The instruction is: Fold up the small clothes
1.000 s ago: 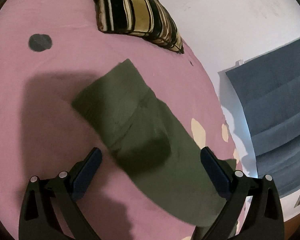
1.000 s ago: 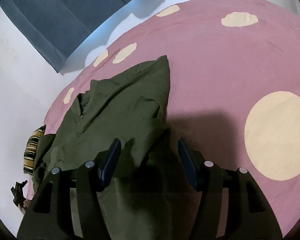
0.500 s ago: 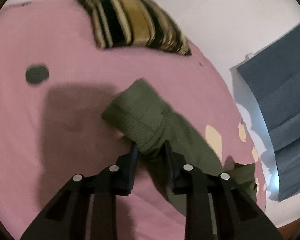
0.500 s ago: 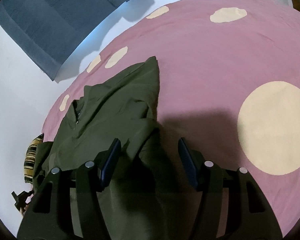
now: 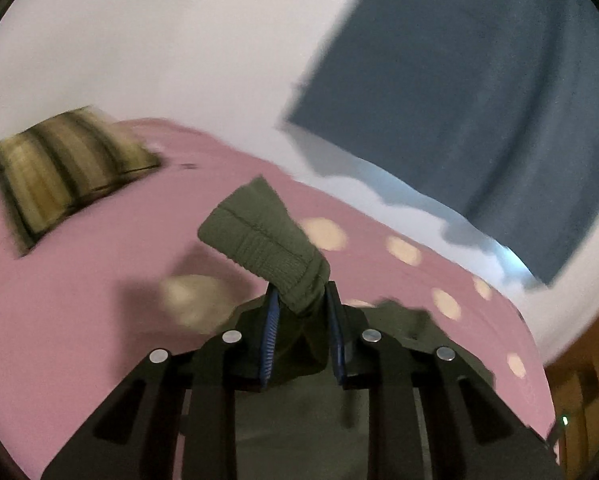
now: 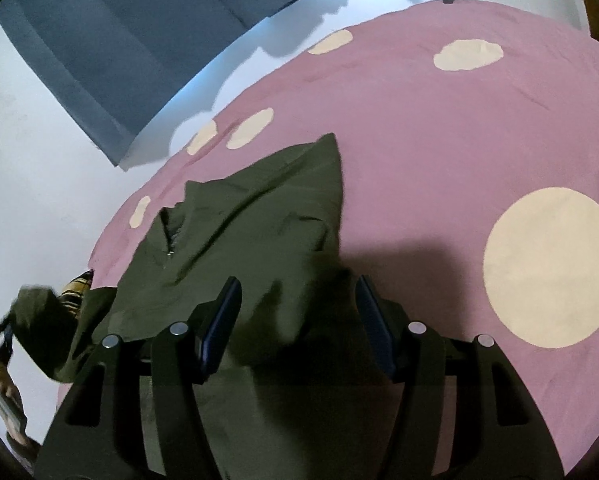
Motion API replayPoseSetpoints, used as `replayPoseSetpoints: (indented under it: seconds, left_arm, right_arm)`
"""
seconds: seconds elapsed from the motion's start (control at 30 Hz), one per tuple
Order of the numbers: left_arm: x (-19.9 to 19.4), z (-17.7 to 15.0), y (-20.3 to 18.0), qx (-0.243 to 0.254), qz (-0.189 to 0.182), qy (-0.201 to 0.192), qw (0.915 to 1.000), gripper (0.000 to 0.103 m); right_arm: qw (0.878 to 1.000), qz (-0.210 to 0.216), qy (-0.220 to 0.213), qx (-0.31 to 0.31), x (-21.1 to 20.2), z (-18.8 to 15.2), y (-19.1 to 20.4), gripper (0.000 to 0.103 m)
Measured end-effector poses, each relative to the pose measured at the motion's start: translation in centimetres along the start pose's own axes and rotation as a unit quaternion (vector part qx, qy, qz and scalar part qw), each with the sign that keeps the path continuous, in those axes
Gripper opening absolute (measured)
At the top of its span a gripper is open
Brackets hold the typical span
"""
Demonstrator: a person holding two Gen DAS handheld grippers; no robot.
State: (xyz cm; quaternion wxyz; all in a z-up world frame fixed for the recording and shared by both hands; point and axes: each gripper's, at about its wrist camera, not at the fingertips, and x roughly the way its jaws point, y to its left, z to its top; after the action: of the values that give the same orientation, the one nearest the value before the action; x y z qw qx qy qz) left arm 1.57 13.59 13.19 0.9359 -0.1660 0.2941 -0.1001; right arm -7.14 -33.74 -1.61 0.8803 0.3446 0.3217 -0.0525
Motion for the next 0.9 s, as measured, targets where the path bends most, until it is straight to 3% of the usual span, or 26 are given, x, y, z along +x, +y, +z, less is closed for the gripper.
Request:
replayPoseSetpoints:
  seconds: [0.23, 0.37, 0.6, 0.7, 0.77, 0.9]
  left_arm:
    - [4.4, -4.4, -13.3, 0.073, -0.095, 0.062, 0.9908, 0.021]
    - [7.1, -8.6, -17.6, 0.102, -0.127, 0.108, 0.9807, 0.020]
    - [11.4, -14.2, -21.8, 0.143, -0.139, 0.160, 0.9668, 0.020]
    - [11.2, -15.3, -22.9, 0.160, -0.153, 0.172, 0.9598, 0.032]
    - [10.2, -15.4, -23.3, 0.170, -0.164, 0.162, 0.9583, 0.056]
    - [8.0, -14.2, -21.3, 0.167, -0.168, 0.125, 0.9634, 0.063]
  right_arm:
    - [1.000, 0.017, 0.014, -0.005, 0.3, -0.2, 1.0, 0.059]
    - [0.999, 0.025, 0.026, -0.003, 0.9, -0.6, 1.3, 0.059]
    - [0.998, 0.042, 0.036, -0.001, 1.0, -1.0, 1.9, 0.065]
    - [0.998, 0.054, 0.036, 0.005, 0.9, -0.9, 2.0, 0.067]
    - [0.997, 0.064, 0.039, 0.011, 0.8, -0.9, 2.1, 0.068]
    - [0.995, 0.086, 0.050, 0.025, 0.7, -0.8, 2.2, 0.072]
